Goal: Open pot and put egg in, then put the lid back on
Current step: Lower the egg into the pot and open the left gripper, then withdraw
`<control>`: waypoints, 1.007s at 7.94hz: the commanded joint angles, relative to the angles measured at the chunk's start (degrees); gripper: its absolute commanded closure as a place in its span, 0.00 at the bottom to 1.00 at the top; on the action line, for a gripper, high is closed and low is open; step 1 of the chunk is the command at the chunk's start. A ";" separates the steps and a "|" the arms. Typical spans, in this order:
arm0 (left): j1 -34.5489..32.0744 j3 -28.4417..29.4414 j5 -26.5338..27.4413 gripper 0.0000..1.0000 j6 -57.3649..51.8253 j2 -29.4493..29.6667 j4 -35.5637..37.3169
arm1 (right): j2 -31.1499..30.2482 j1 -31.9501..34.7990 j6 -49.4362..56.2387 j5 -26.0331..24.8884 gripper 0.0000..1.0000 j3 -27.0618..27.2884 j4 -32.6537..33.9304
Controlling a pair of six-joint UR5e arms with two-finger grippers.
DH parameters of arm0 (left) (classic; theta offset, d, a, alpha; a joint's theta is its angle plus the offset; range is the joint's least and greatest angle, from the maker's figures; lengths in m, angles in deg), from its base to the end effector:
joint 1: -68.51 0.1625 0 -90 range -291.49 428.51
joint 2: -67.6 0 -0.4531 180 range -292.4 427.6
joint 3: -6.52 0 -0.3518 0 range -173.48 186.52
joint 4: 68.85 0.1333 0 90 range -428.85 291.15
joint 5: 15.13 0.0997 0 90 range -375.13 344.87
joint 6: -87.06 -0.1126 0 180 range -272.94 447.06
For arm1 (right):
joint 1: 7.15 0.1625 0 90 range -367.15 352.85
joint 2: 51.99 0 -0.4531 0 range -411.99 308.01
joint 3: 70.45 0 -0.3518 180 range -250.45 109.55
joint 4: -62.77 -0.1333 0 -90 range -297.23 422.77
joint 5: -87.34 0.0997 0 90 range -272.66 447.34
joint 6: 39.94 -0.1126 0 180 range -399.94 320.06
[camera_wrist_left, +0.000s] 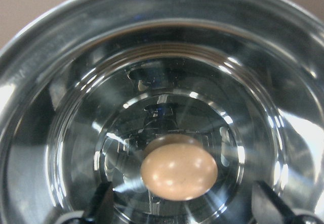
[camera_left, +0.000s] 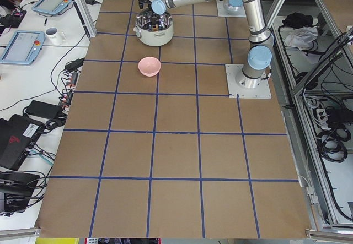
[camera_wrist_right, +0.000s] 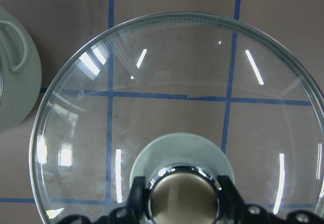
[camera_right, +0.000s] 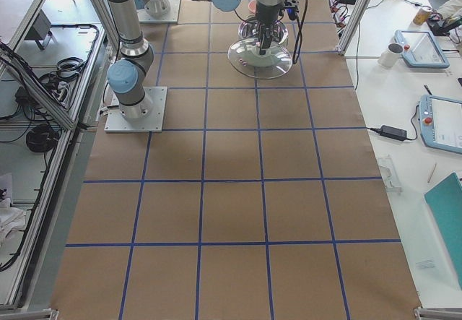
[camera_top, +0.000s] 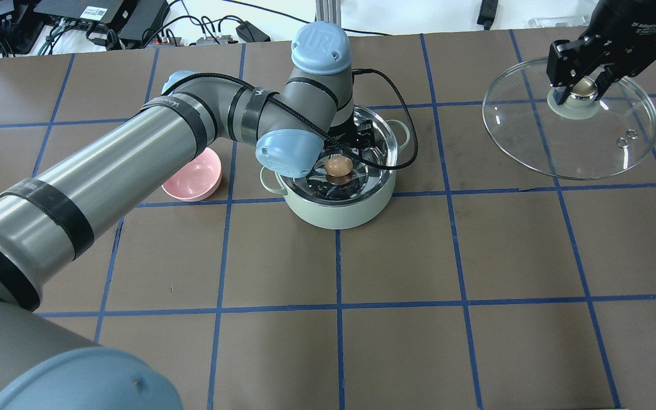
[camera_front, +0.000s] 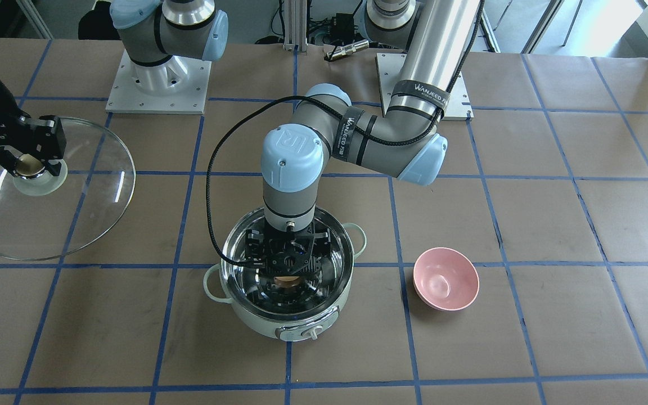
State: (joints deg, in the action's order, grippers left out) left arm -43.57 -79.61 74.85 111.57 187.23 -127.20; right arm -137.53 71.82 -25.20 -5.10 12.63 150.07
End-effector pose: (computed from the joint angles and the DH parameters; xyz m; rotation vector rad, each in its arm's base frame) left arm -0.3685 -0.5537 0.3017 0.0656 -3.0965 0.1461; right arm 0.0332 -0.5015 0.5164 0.1005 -3.0993 -0.0211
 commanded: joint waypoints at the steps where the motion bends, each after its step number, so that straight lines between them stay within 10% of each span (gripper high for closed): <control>1: -0.25 0.08 0.02 0.00 -0.17 -7.79 -7.78 | -0.16 0.74 -4.78 0.50 1.00 -0.12 -0.12; 4: 1.15 0.60 -0.50 0.00 -0.87 -21.34 -23.53 | 0.98 9.76 -16.90 0.77 1.00 -0.12 2.85; 8: 21.32 0.87 -10.06 0.00 -15.36 -26.12 -35.07 | 9.22 24.26 -33.95 1.56 1.00 -0.55 15.84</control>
State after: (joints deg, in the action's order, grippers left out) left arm -31.75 -78.66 70.85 101.20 162.26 -159.13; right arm -132.57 89.50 -51.97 -3.80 12.54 159.47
